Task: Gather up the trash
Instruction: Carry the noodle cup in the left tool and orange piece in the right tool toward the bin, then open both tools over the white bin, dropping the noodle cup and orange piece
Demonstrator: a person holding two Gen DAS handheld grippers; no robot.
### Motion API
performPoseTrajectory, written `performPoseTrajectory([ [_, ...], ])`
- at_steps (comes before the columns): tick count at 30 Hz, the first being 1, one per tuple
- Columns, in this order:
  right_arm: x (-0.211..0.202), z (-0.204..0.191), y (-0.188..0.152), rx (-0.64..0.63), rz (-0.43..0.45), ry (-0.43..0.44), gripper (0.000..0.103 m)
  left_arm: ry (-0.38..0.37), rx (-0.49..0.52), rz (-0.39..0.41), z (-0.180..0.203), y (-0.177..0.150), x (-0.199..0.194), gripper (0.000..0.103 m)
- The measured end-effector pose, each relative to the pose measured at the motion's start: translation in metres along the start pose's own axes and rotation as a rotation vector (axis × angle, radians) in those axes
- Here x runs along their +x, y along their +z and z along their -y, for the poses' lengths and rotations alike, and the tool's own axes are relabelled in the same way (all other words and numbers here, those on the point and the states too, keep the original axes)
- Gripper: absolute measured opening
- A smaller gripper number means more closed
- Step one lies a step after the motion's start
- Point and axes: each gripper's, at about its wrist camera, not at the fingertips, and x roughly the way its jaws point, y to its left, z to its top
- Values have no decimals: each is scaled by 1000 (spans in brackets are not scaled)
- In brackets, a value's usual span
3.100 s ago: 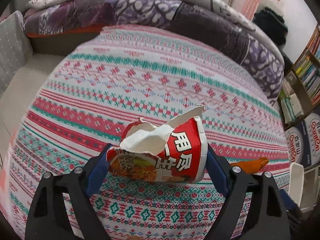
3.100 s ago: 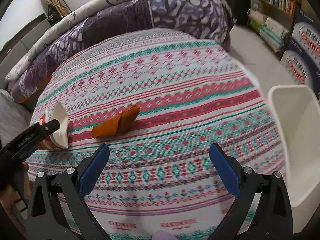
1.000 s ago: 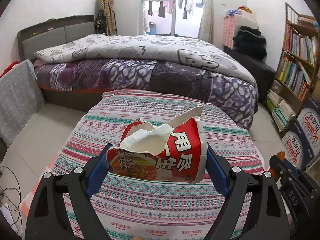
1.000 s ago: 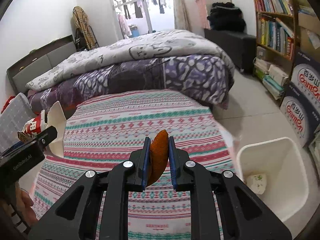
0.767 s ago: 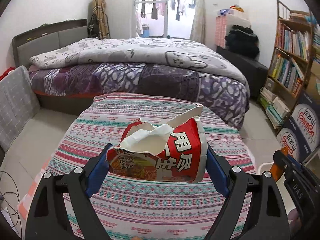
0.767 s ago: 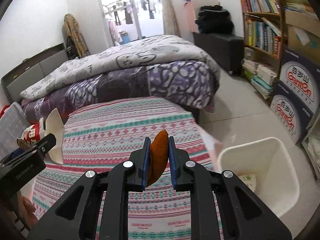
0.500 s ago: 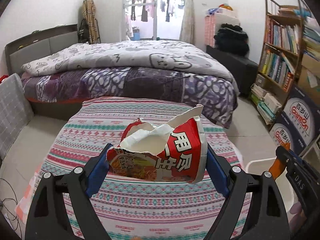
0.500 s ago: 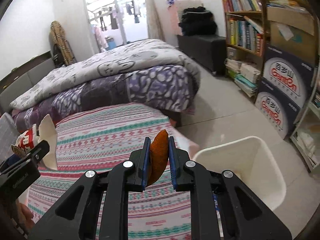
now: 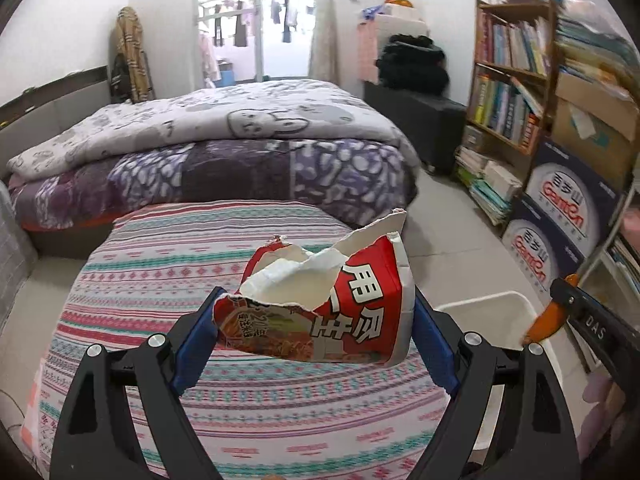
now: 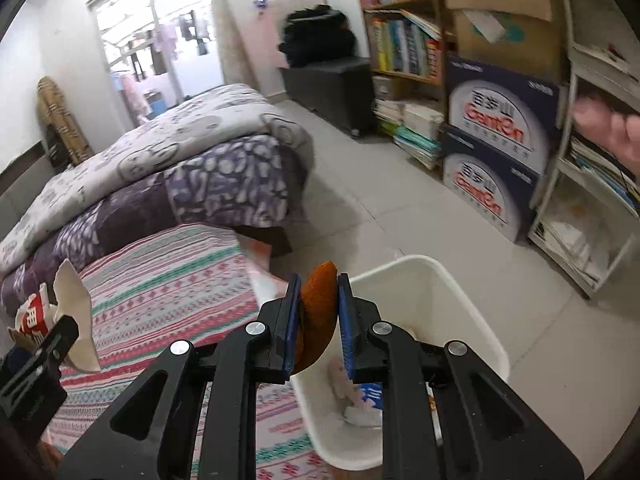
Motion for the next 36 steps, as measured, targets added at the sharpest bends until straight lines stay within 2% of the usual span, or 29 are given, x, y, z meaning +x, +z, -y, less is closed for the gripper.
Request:
performPoseTrajectory([
  [2,-1,11,1,23,-1,-14,27,-18,19,-5,14,-2,1,85],
  [4,-4,24,3,56,9,-32,46,-36,43,-12,29,-4,2,85],
  [8,-13,48,7,114,35,-63,62,-70,86,-23,55,-9,4,85],
  [10,-17,63,9,161,53,-86,74,-86,115,-28,70,-13,4,85],
  [16,-29,99,14,252,84,-135,80,-138,181,-47,108,-26,5,85],
  [21,-37,124,16,301,100,-159,82,-192,197,-73,131,-30,7,85],
  [28,-44,141,17,346,113,-169,84,-385,194,-133,157,-35,8,88],
  [33,-54,138,20,343,142,-149,87,-485,134,-164,151,-31,0,93],
  [36,-64,126,23,305,168,-133,89,-487,83,-170,134,-24,-11,93],
])
